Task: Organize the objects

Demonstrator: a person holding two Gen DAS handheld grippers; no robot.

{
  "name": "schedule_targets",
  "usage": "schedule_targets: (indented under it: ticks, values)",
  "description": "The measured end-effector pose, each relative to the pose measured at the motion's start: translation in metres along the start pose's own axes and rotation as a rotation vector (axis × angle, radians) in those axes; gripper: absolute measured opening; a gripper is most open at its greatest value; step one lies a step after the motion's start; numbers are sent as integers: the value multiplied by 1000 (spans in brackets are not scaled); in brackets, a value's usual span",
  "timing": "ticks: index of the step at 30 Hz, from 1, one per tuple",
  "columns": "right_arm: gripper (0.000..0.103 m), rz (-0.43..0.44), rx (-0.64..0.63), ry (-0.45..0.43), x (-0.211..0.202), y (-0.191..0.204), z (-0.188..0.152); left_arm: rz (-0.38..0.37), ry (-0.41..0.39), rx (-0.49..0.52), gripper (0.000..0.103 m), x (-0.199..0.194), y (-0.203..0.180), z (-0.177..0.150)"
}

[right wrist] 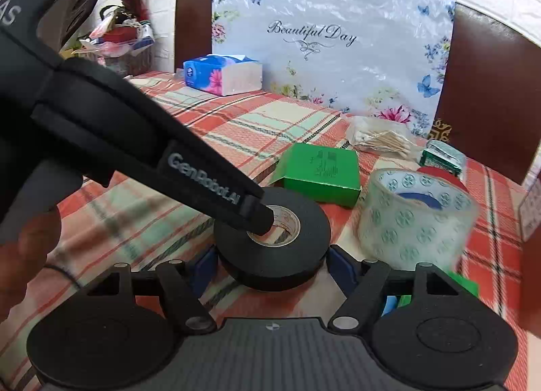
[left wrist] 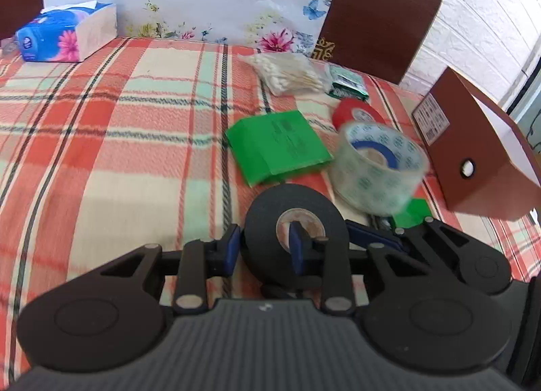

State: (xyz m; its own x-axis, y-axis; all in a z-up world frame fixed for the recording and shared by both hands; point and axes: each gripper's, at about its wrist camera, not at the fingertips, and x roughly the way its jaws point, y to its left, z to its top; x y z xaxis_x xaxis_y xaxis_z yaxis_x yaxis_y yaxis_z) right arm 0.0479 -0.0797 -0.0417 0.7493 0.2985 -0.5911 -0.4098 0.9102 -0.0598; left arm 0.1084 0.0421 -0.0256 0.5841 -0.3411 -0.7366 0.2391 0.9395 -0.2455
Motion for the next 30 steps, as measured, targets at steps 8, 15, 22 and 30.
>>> schedule_targets:
  ticks: [8,15,22,30]
  values:
    - [71,-167,-25,-214,-90,-17,-19,-89,-85,124,33,-48,-77,6]
    - [71,-458,31,-329,-157,-121,-16,-223,-210,353,34,-34,-228,61]
    - [71,-579,218,-180,-171,-260,-40,-363,-98,458,34,64,-362,89]
    - [73,-562,328,-115,-152,-337,-52,-317,-23,493,34,135,-410,91]
